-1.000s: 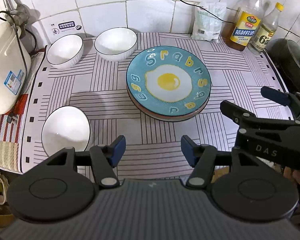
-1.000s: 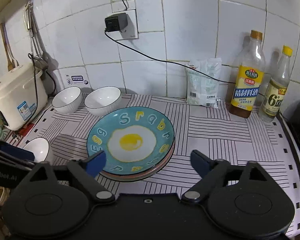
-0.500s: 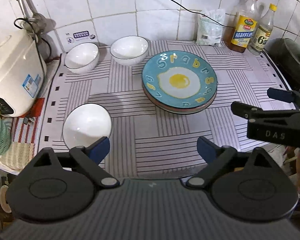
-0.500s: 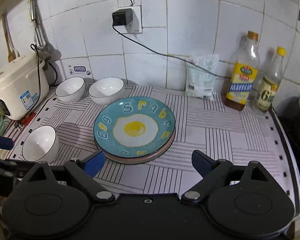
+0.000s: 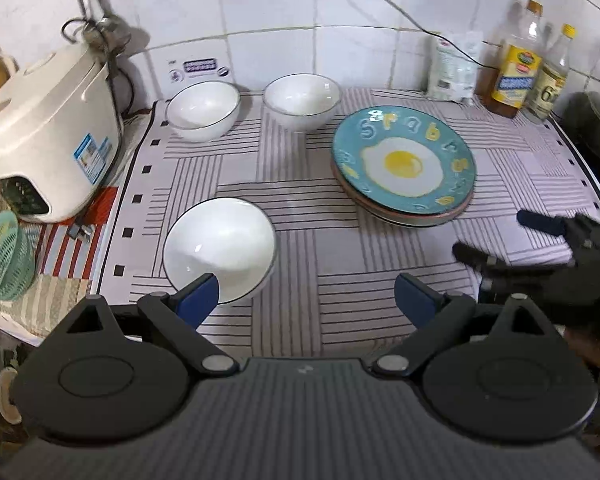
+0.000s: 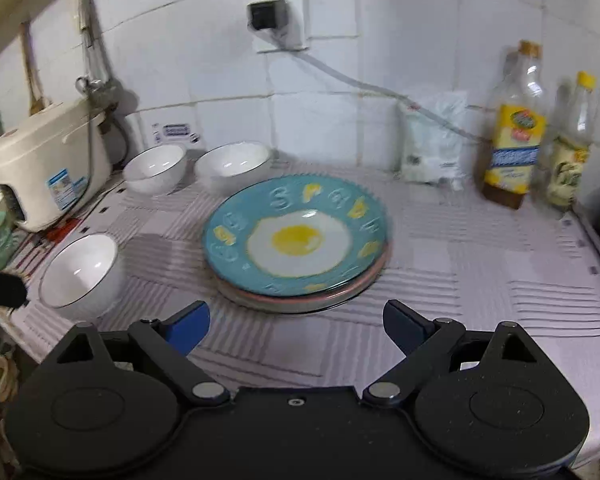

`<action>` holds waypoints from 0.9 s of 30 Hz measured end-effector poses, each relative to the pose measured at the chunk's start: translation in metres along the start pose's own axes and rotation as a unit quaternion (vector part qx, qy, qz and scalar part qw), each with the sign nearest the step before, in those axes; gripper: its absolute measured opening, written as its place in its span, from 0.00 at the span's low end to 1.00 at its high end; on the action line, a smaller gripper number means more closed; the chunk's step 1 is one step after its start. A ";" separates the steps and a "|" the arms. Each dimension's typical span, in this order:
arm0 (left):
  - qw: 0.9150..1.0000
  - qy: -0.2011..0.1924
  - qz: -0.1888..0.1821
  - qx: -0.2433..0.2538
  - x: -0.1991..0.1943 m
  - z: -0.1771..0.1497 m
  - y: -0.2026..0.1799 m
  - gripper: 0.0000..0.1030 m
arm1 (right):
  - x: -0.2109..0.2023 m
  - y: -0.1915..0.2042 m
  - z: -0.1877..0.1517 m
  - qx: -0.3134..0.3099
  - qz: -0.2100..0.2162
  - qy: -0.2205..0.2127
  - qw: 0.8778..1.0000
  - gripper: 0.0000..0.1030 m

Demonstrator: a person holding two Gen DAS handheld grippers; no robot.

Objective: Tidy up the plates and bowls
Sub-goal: 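Move the left gripper to the white bowl beside the rice cooker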

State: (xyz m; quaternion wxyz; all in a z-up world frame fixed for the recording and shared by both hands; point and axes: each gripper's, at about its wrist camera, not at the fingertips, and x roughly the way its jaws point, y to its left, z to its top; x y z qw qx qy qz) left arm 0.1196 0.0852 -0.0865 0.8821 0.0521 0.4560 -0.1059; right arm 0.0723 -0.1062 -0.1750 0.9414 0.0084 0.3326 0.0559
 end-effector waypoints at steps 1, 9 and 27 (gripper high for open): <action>1.000 0.001 0.002 -0.006 0.003 -0.002 0.006 0.93 | 0.003 0.006 -0.003 -0.009 0.007 -0.003 1.000 0.93; 0.998 0.009 0.015 -0.061 0.039 -0.016 0.043 0.93 | 0.026 0.060 -0.019 -0.062 0.078 -0.022 0.995 0.93; 0.985 0.040 0.031 -0.163 0.102 -0.027 0.095 0.92 | 0.117 0.155 -0.043 -0.120 0.177 -0.038 0.976 0.93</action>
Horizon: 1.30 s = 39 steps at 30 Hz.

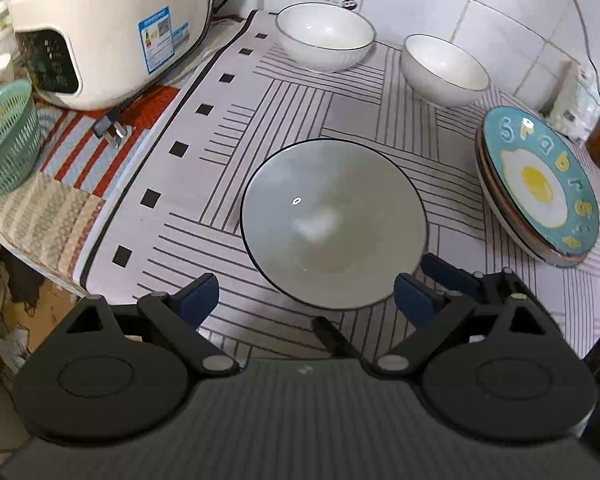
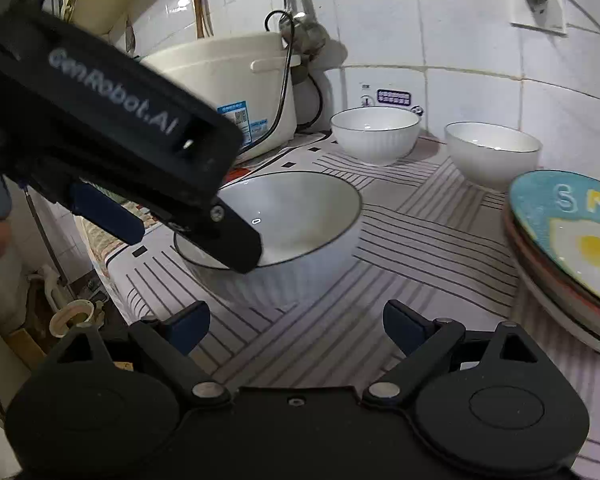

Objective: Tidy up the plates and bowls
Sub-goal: 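Move the left gripper to the white bowl beside the rice cooker, then close the left gripper on the white bowl rim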

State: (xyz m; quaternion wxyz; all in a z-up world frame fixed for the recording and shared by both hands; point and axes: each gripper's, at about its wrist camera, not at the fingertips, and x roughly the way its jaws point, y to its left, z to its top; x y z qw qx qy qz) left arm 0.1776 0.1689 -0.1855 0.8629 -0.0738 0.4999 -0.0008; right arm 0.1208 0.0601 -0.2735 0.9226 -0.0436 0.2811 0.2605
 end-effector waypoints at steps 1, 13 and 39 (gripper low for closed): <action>1.000 -0.001 -0.001 -0.009 0.003 0.001 0.002 0.92 | 0.005 0.002 0.001 -0.001 -0.002 0.000 1.000 0.93; 0.999 -0.001 0.005 -0.042 0.028 0.012 0.015 0.28 | 0.032 0.010 0.011 -0.023 0.019 -0.009 1.000 0.93; 1.000 -0.014 -0.007 0.012 0.027 0.059 -0.022 0.21 | 0.025 -0.017 0.043 -0.046 -0.031 -0.036 0.998 0.91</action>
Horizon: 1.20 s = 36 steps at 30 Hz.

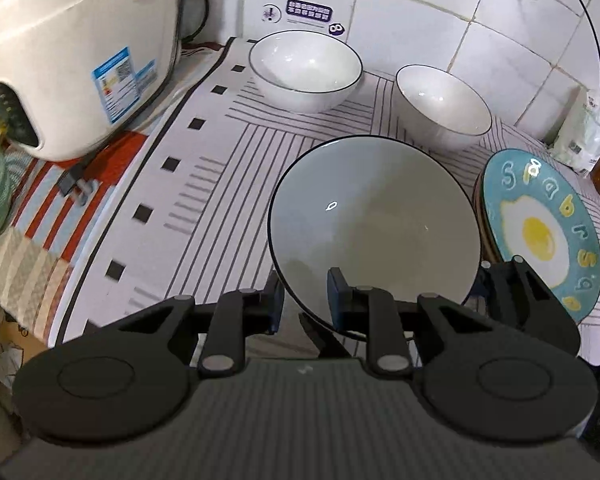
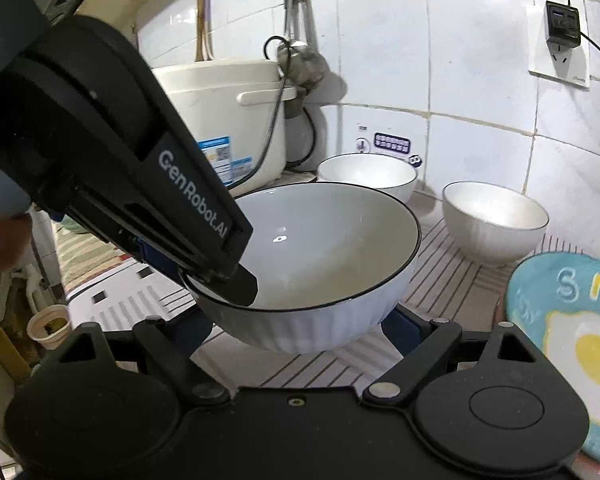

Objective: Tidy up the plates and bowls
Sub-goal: 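Close the left gripper on the white bowl rim, then carry the bowl onto the open cloth and open the left gripper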

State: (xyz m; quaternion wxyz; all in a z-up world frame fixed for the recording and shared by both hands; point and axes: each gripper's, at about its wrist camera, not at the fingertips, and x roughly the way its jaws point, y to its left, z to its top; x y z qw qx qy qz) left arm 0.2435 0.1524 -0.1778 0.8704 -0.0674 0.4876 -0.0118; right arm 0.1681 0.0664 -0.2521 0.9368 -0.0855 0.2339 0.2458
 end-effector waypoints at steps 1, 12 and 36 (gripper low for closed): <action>1.000 0.001 -0.002 -0.001 0.003 0.003 -0.001 0.21 | 0.002 -0.004 0.002 0.003 0.000 0.004 1.000 0.91; 1.000 0.028 0.009 -0.004 0.046 0.017 -0.002 0.21 | 0.037 -0.009 0.004 0.013 -0.056 0.044 0.997 0.91; 0.998 -0.016 0.007 0.058 -0.026 0.011 -0.040 0.40 | -0.071 -0.038 0.041 0.022 -0.118 0.079 0.990 0.91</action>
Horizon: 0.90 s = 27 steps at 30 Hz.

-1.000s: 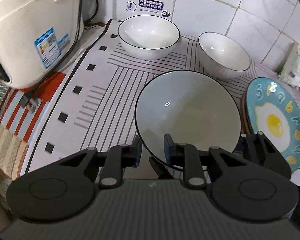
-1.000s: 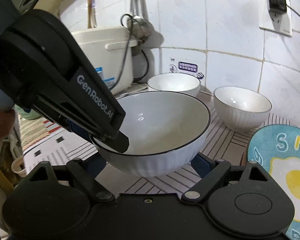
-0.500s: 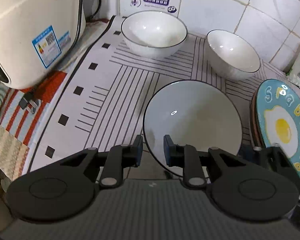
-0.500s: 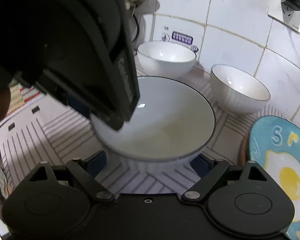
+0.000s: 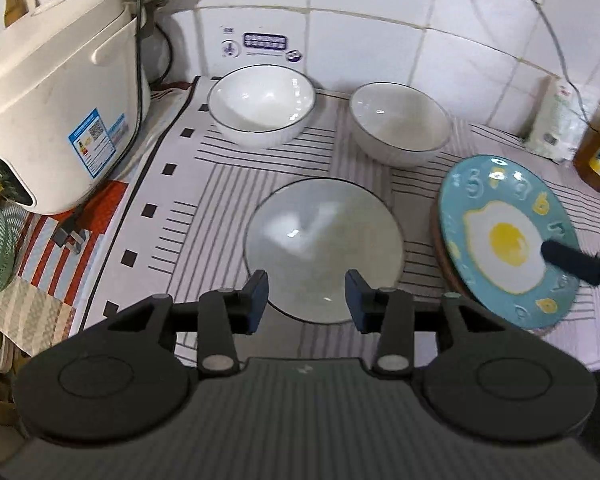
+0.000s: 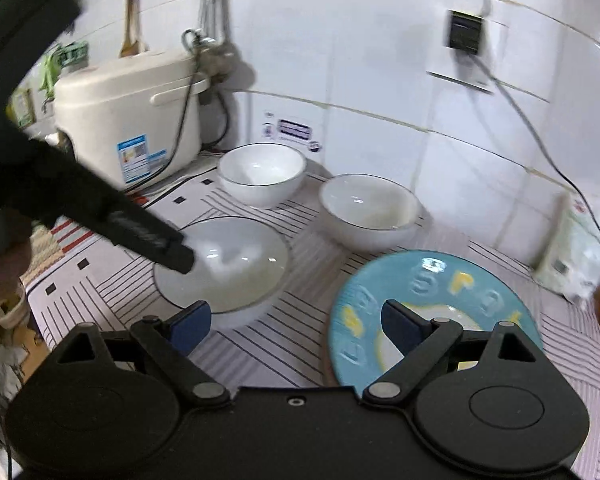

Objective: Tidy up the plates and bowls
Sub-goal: 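Carry the bowl onto the open cloth and open the left gripper, then move the left gripper to the second white bowl and grip its rim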

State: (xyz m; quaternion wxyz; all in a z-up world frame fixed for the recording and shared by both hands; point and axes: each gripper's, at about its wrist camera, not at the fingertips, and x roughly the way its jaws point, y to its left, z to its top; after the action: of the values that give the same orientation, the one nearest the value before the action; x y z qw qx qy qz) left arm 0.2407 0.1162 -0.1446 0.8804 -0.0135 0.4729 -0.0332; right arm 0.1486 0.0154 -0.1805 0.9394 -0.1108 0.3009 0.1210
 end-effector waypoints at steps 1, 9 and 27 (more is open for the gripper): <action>1.000 -0.001 -0.002 0.004 -0.004 0.000 -0.004 0.42 | -0.006 -0.005 -0.001 0.004 -0.003 -0.004 1.000 0.91; 0.999 -0.014 -0.014 0.032 -0.033 0.002 -0.029 0.52 | -0.041 -0.051 0.002 0.085 0.006 -0.050 0.995 0.91; 0.999 -0.027 -0.029 0.000 0.019 0.053 -0.031 0.73 | 0.001 -0.099 0.015 0.117 -0.007 -0.105 0.987 0.89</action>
State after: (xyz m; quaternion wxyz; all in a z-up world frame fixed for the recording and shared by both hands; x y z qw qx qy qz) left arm 0.2941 0.0834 -0.1295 0.8917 -0.0277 0.4480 -0.0582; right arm 0.1867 -0.0742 -0.1551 0.9732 0.0115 0.2115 0.0894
